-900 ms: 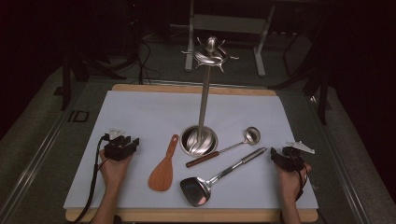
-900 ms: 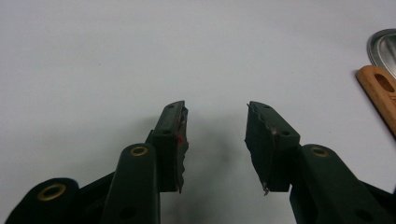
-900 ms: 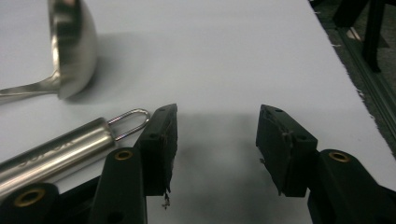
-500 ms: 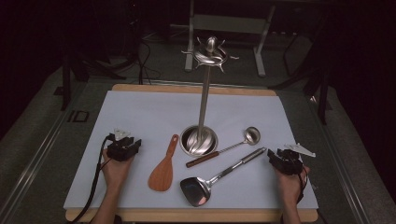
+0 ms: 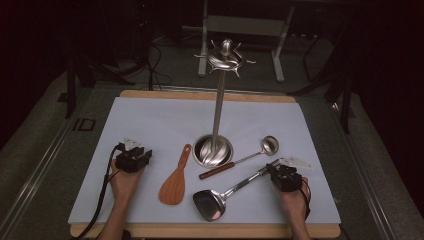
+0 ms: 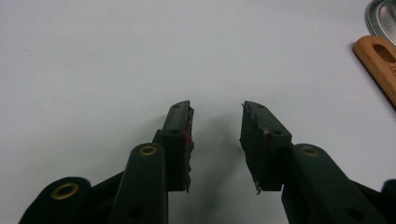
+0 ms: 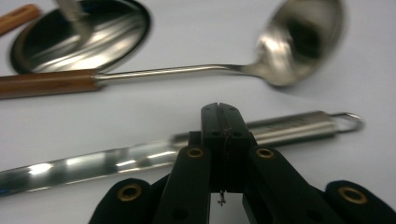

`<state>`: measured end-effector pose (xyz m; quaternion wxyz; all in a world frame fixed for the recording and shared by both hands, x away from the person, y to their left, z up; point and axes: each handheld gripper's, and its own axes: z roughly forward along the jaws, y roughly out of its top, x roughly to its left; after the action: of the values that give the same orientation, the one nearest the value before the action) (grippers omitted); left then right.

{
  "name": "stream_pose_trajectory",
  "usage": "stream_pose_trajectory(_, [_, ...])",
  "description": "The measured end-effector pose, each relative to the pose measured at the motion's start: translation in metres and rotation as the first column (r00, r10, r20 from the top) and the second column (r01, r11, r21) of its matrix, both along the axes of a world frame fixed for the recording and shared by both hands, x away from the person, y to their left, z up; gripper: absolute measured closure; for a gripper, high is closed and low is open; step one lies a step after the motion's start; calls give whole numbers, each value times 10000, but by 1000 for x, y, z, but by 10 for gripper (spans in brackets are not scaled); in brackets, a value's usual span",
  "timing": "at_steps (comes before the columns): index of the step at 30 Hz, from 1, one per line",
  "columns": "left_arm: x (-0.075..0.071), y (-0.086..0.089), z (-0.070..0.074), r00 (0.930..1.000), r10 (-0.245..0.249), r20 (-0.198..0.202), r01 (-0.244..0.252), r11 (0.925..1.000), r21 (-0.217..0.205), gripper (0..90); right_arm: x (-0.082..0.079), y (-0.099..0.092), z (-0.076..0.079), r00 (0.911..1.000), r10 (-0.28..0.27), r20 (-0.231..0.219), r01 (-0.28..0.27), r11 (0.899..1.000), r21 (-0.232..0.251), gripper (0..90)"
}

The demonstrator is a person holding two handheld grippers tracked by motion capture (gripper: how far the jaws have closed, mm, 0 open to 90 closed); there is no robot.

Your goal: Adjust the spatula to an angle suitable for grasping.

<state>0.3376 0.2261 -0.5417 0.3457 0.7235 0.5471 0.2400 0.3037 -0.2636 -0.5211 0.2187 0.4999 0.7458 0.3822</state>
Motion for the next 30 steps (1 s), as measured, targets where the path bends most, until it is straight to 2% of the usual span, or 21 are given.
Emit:
stream_pose_trajectory(8, [0, -1, 0, 10000, -14, -12, 14, 10000, 38, 637, -7, 20, -1, 9962, 857, -138, -860, 9960, -253, 900])
stream_pose_trajectory(16, [1, -1, 0, 10000, -63, -73, 64, 9998, 181, 633, -6, 24, -6, 9944, 1027, -252, -1037, 9937, -428, 900])
stream_pose_trajectory(22, [1, -2, 0, 10000, -66, -61, 67, 9998, 170, 631, -5, 26, -5, 9942, 1058, -173, -1067, 9917, -713, 900])
stream_pose_trajectory(26, [1, -2, 0, 9999, -78, -67, 79, 9998, 156, 630, -3, 22, -5, 9967, 804, -75, -807, 9896, -1194, 900])
stream_pose_trajectory(30, [1, -2, 0, 9999, -81, -90, 83, 9998, 173, 629, 4, 12, -4, 9987, 495, -92, -502, 9923, -1134, 900])
